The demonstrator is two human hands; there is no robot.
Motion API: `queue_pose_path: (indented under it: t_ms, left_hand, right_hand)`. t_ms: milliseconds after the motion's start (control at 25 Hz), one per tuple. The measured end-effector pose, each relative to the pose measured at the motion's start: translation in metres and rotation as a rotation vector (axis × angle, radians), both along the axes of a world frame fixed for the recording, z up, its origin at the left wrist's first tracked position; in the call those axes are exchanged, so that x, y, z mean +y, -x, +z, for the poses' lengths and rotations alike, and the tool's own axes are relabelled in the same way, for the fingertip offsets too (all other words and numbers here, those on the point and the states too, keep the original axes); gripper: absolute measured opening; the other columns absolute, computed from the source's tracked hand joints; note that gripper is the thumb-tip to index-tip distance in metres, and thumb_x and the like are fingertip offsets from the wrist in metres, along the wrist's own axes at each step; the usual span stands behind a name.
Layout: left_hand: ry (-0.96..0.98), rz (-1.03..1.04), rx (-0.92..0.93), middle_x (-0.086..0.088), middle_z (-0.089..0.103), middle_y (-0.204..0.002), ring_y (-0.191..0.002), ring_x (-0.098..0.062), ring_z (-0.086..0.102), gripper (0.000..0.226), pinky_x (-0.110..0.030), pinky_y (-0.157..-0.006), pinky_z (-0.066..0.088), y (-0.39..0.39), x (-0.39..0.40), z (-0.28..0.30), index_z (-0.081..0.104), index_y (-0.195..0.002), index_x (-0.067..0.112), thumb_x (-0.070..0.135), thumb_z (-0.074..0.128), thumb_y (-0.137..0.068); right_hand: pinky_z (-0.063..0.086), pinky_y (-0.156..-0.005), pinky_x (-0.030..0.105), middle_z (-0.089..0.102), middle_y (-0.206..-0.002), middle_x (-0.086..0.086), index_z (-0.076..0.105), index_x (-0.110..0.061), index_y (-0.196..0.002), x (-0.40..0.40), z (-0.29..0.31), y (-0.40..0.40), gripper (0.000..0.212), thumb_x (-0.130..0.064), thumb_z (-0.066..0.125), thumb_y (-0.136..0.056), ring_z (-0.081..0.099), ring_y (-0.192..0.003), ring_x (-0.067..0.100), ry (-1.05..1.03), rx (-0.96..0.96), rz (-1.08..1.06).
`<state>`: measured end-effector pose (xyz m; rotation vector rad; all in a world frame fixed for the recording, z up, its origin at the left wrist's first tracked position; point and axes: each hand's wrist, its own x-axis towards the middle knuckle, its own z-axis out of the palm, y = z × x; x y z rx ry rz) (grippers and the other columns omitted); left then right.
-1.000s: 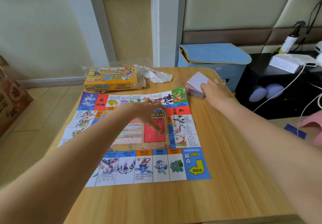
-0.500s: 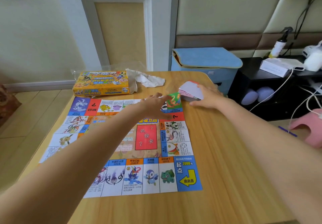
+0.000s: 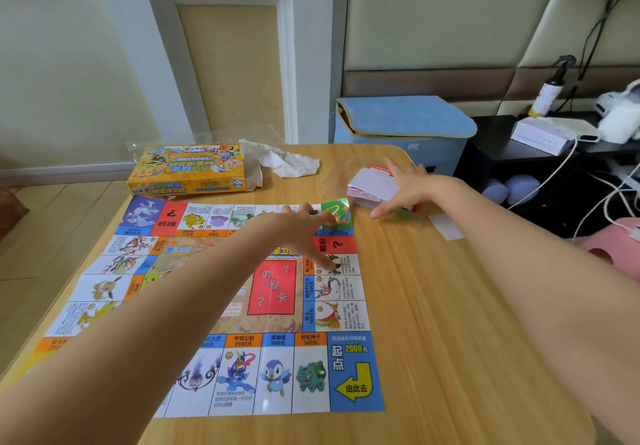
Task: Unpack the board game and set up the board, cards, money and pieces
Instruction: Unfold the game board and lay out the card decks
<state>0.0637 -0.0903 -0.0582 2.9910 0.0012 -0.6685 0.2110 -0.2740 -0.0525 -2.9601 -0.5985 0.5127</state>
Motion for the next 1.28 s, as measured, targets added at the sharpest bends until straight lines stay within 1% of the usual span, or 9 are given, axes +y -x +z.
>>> queue_pose_path:
  t_ms: [400,480,600,680,800,1000,1120,1200,1280]
  left_hand:
    - [-0.015,0.012,-0.004,-0.001,0.020,-0.148,-0.134,-0.036,0.022,0.091,-0.058,-0.101,0.034,0.004,0.000,-0.001,0.016,-0.142,0.044,0.065,0.066,-0.068]
    - [-0.024,0.016,-0.007,-0.002,0.019,-0.149,-0.134,-0.036,0.022,0.092,-0.059,-0.101,0.033,0.006,-0.001,-0.002,0.015,-0.143,0.044,0.066,0.065,-0.069]
    - [-0.036,0.013,-0.003,-0.002,0.021,-0.147,-0.133,-0.037,0.022,0.092,-0.058,-0.101,0.035,0.008,-0.004,-0.002,0.015,-0.143,0.043,0.066,0.065,-0.069]
    - [-0.014,0.019,0.014,-0.003,0.024,-0.144,-0.132,-0.039,0.023,0.092,-0.058,-0.101,0.035,0.006,-0.004,-0.001,0.019,-0.142,0.042,0.065,0.067,-0.067]
    - [0.031,0.038,-0.004,-0.003,0.026,-0.144,-0.132,-0.037,0.025,0.090,-0.056,-0.103,0.034,0.002,0.000,0.000,0.024,-0.140,0.041,0.063,0.070,-0.066]
    - [0.029,0.059,-0.106,-0.002,0.044,-0.139,-0.128,-0.027,0.040,0.080,-0.046,-0.103,0.032,0.013,0.002,-0.004,0.036,-0.140,0.033,0.063,0.065,-0.071]
    - [0.009,0.179,-0.376,-0.001,0.061,-0.120,-0.110,-0.023,0.056,0.047,-0.036,-0.090,0.040,0.007,0.011,0.007,0.059,-0.121,0.025,0.055,0.053,-0.085]
    - [0.128,0.250,-0.603,-0.004,0.066,-0.112,-0.098,-0.023,0.062,0.029,-0.033,-0.084,0.048,-0.004,0.015,0.016,0.064,-0.111,0.019,0.035,0.047,-0.095]
    - [0.202,0.187,-0.618,-0.008,0.066,-0.114,-0.095,-0.026,0.064,0.027,-0.034,-0.083,0.050,-0.015,0.011,0.016,0.062,-0.114,0.014,0.022,0.045,-0.095]
  right_hand:
    - [0.024,-0.110,0.046,0.007,-0.157,0.008,-0.012,-0.032,-0.148,-0.004,0.015,-0.007,0.126,-0.067,0.071,-0.060,0.015,-0.142,0.033,0.193,0.068,0.031]
    - [0.030,-0.107,0.044,0.011,-0.156,0.008,-0.007,-0.031,-0.149,-0.004,0.014,-0.009,0.122,-0.062,0.073,-0.063,0.022,-0.139,0.032,0.132,0.091,0.034]
    - [0.047,-0.095,0.040,0.016,-0.153,0.008,-0.001,-0.032,-0.149,-0.012,0.023,-0.008,0.120,-0.048,0.080,-0.062,0.039,-0.130,0.031,-0.102,0.291,-0.015]
    - [0.042,-0.100,0.037,0.013,-0.155,0.005,-0.001,-0.030,-0.149,-0.012,0.030,-0.002,0.114,-0.043,0.078,-0.068,0.031,-0.136,0.028,-0.105,0.327,0.039]
    - [0.021,-0.114,0.042,0.006,-0.157,0.003,-0.006,-0.030,-0.149,0.001,0.028,0.005,0.115,-0.050,0.075,-0.070,0.013,-0.143,0.026,0.102,0.116,0.212]
    - [0.012,-0.116,0.050,-0.007,-0.158,-0.002,-0.007,-0.036,-0.148,0.008,0.009,-0.005,0.117,-0.055,0.075,-0.067,-0.002,-0.145,0.027,0.256,0.016,0.296]
    - [0.017,-0.116,0.043,0.007,-0.157,-0.002,0.006,-0.033,-0.149,0.007,0.011,-0.005,0.106,-0.067,0.065,-0.068,0.011,-0.143,0.023,0.082,0.109,0.245]
    - [0.023,-0.114,0.037,0.021,-0.154,-0.004,0.016,-0.026,-0.149,0.005,0.011,-0.004,0.089,-0.056,0.063,-0.079,0.023,-0.140,0.019,-0.176,0.171,0.178]
    - [0.029,-0.110,0.036,0.028,-0.151,0.000,0.018,-0.023,-0.148,0.002,0.009,-0.003,0.087,-0.041,0.069,-0.080,0.031,-0.136,0.019,-0.271,0.111,0.146]
